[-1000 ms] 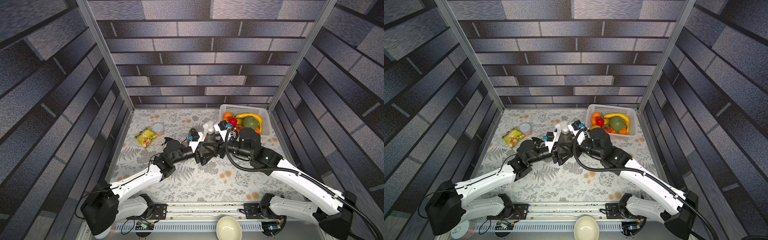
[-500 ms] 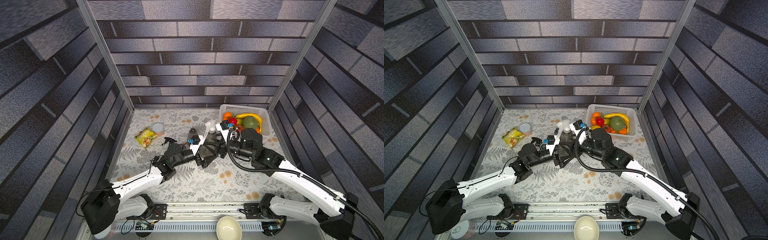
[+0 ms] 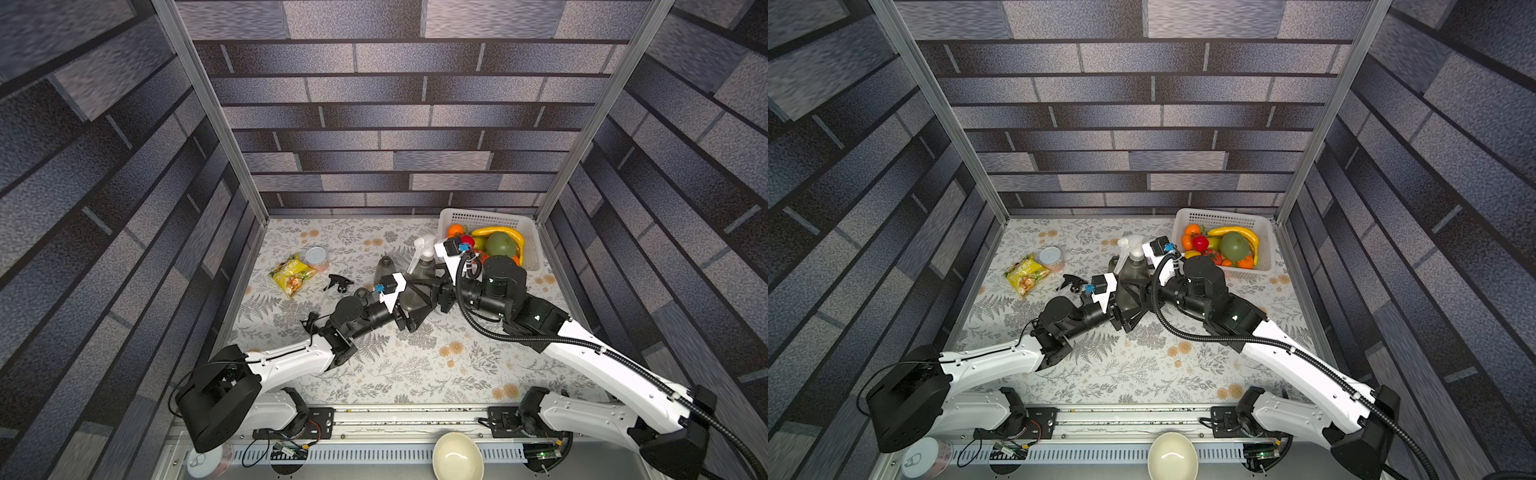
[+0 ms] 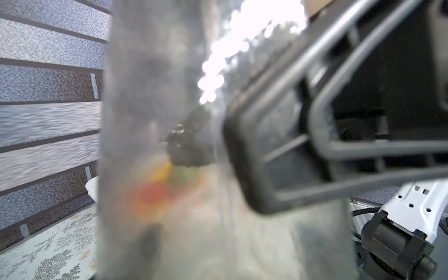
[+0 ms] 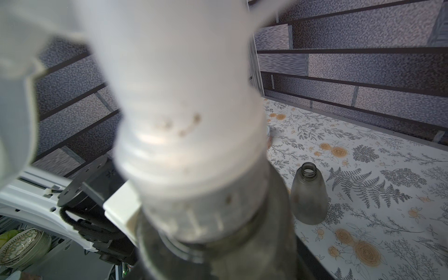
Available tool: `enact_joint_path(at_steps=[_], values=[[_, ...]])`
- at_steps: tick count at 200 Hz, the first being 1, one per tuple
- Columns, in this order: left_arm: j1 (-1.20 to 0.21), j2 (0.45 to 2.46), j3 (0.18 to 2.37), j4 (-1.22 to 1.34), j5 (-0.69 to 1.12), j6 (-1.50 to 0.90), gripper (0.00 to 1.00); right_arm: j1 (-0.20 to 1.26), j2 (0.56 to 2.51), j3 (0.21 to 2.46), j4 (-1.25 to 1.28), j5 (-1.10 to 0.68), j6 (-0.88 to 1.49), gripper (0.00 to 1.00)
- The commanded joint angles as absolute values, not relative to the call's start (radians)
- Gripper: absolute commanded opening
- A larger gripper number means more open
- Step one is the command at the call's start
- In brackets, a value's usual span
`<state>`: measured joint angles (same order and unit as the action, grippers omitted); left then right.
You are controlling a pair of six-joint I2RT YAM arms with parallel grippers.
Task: Attach spray nozzles to spray bottles
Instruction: Screw the spray nozzle on the spray bottle.
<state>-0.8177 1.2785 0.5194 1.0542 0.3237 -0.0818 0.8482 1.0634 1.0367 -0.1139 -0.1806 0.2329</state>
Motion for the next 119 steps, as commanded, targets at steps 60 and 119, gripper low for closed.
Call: enact_joint_path(at_steps=[60, 119], values=[[-0.821, 1.235, 0.514, 1.032, 0.259, -0.033, 0.81, 0.855, 1.061, 1.095, -0.119, -0.214, 0.255, 0.7], [-0.815, 1.226, 0.508, 1.03, 0.25, -0.038, 0.81, 0.856, 1.025, 1.104, -0.179, -0.215, 0.237, 0.78]])
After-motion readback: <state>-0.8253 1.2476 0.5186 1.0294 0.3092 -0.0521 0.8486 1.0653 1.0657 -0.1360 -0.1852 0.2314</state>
